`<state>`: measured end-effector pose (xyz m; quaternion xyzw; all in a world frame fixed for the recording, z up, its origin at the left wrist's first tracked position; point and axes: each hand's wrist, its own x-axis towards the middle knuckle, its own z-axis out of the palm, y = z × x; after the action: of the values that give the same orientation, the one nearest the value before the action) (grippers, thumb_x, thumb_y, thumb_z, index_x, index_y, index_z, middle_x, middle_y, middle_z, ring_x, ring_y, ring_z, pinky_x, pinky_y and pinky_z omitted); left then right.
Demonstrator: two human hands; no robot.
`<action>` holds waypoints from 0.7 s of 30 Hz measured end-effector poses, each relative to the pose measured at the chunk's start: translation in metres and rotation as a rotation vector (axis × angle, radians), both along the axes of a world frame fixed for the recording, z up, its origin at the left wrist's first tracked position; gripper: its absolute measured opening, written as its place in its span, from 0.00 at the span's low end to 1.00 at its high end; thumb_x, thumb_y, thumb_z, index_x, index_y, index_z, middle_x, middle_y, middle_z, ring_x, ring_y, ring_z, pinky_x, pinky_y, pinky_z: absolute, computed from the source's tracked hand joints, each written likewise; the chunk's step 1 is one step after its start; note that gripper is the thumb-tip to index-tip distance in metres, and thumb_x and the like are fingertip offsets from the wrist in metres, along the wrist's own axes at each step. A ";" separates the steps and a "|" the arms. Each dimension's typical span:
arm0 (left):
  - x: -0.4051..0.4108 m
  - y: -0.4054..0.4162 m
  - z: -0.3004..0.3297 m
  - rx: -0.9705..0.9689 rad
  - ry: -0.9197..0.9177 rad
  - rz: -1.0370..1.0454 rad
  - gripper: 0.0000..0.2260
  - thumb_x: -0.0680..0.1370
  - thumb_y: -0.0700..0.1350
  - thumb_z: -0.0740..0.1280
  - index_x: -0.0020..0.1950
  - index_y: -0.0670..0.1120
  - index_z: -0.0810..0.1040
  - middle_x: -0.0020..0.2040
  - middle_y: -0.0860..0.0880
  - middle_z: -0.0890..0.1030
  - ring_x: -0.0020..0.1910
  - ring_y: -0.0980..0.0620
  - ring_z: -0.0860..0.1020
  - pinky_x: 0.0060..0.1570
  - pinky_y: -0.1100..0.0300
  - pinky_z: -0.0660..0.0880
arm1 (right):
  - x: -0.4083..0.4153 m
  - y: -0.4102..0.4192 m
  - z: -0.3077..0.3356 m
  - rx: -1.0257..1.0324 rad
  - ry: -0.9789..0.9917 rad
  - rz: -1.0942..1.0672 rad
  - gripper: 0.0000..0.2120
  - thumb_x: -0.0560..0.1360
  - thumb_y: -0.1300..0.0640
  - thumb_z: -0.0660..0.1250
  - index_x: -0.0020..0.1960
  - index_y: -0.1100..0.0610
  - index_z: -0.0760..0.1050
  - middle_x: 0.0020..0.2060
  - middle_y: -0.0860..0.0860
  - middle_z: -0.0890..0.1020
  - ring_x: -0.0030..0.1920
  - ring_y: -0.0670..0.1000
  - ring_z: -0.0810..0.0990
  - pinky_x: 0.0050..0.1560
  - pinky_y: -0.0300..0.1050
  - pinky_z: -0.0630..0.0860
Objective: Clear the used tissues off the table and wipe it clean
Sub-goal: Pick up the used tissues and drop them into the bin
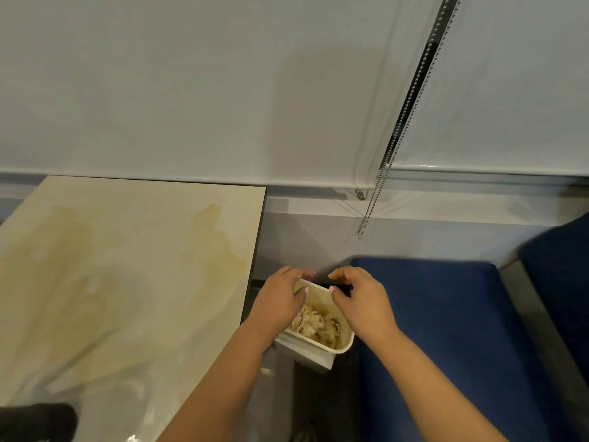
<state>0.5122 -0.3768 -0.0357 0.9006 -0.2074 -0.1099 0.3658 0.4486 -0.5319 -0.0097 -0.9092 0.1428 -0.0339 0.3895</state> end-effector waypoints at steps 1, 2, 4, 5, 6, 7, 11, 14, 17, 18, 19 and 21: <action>-0.003 0.001 0.003 -0.011 -0.003 0.005 0.14 0.76 0.41 0.66 0.60 0.53 0.77 0.58 0.55 0.77 0.57 0.58 0.74 0.57 0.67 0.68 | -0.002 0.001 0.002 0.004 -0.011 0.002 0.09 0.73 0.58 0.68 0.52 0.50 0.78 0.46 0.41 0.77 0.48 0.41 0.75 0.43 0.28 0.69; -0.009 0.005 0.008 -0.020 -0.007 0.011 0.14 0.76 0.41 0.66 0.60 0.53 0.77 0.58 0.55 0.77 0.57 0.57 0.74 0.58 0.65 0.68 | -0.007 0.004 0.006 0.009 -0.024 0.009 0.08 0.73 0.58 0.69 0.52 0.50 0.78 0.46 0.41 0.77 0.48 0.41 0.75 0.44 0.30 0.70; -0.023 0.013 0.018 -0.035 -0.022 0.029 0.14 0.76 0.41 0.66 0.59 0.53 0.78 0.57 0.55 0.77 0.55 0.56 0.75 0.58 0.61 0.71 | -0.019 0.011 0.016 0.009 -0.047 0.028 0.09 0.73 0.58 0.69 0.52 0.49 0.77 0.46 0.42 0.77 0.48 0.42 0.76 0.47 0.35 0.73; -0.030 0.018 0.023 -0.042 -0.031 0.040 0.14 0.75 0.41 0.67 0.59 0.53 0.78 0.56 0.54 0.77 0.55 0.56 0.75 0.57 0.59 0.72 | -0.026 0.015 0.020 0.012 -0.055 0.035 0.08 0.73 0.58 0.69 0.51 0.49 0.77 0.46 0.42 0.77 0.48 0.42 0.76 0.48 0.37 0.74; -0.038 0.022 0.027 -0.049 -0.038 0.052 0.14 0.75 0.41 0.67 0.59 0.53 0.78 0.56 0.54 0.77 0.54 0.55 0.75 0.57 0.57 0.73 | -0.032 0.018 0.025 0.020 -0.063 0.042 0.08 0.73 0.58 0.69 0.51 0.48 0.77 0.46 0.42 0.77 0.48 0.43 0.76 0.49 0.39 0.74; -0.046 0.026 0.032 -0.056 -0.045 0.066 0.14 0.75 0.41 0.67 0.59 0.53 0.78 0.56 0.54 0.77 0.54 0.55 0.75 0.57 0.57 0.73 | -0.039 0.021 0.030 0.028 -0.073 0.049 0.08 0.73 0.58 0.68 0.50 0.48 0.77 0.46 0.42 0.77 0.49 0.43 0.76 0.49 0.40 0.75; -0.079 0.045 0.050 -0.083 -0.068 0.105 0.13 0.75 0.42 0.68 0.58 0.54 0.78 0.56 0.55 0.77 0.55 0.57 0.75 0.57 0.56 0.74 | -0.067 0.035 0.045 0.055 -0.101 0.076 0.09 0.73 0.58 0.68 0.51 0.49 0.77 0.48 0.44 0.79 0.50 0.44 0.77 0.51 0.42 0.76; -0.106 0.059 0.066 -0.099 -0.087 0.141 0.13 0.76 0.43 0.67 0.59 0.54 0.77 0.57 0.55 0.77 0.56 0.58 0.75 0.58 0.58 0.73 | -0.087 0.048 0.056 0.060 -0.110 0.093 0.09 0.73 0.58 0.68 0.54 0.51 0.78 0.50 0.45 0.79 0.52 0.46 0.77 0.53 0.46 0.76; -0.132 0.076 0.082 -0.090 -0.089 0.188 0.13 0.76 0.42 0.66 0.60 0.53 0.77 0.58 0.55 0.77 0.56 0.57 0.74 0.57 0.62 0.71 | -0.104 0.065 0.067 0.059 -0.115 0.132 0.09 0.74 0.57 0.68 0.53 0.49 0.77 0.50 0.45 0.79 0.52 0.46 0.76 0.53 0.45 0.76; -0.139 0.080 0.087 -0.101 -0.089 0.203 0.13 0.76 0.41 0.66 0.60 0.52 0.77 0.58 0.54 0.77 0.56 0.58 0.74 0.56 0.63 0.71 | -0.109 0.070 0.070 0.064 -0.125 0.145 0.09 0.74 0.57 0.68 0.53 0.49 0.77 0.50 0.45 0.79 0.52 0.45 0.76 0.52 0.45 0.75; -0.147 0.086 0.091 -0.116 -0.086 0.221 0.13 0.76 0.41 0.66 0.60 0.52 0.77 0.58 0.54 0.77 0.55 0.58 0.74 0.56 0.64 0.71 | -0.114 0.076 0.074 0.070 -0.138 0.158 0.08 0.74 0.58 0.68 0.52 0.48 0.77 0.50 0.45 0.79 0.52 0.45 0.76 0.53 0.45 0.75; -0.161 0.098 0.097 -0.123 -0.095 0.253 0.13 0.77 0.41 0.65 0.60 0.52 0.77 0.58 0.55 0.77 0.54 0.60 0.73 0.55 0.66 0.69 | -0.124 0.088 0.081 0.085 -0.157 0.180 0.08 0.74 0.58 0.68 0.50 0.46 0.76 0.50 0.44 0.78 0.53 0.45 0.76 0.53 0.47 0.75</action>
<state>0.3513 -0.2791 0.0611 0.8996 -0.1159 -0.0072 0.4210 0.3250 -0.4438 0.0711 -0.8955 0.0307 -0.0638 0.4393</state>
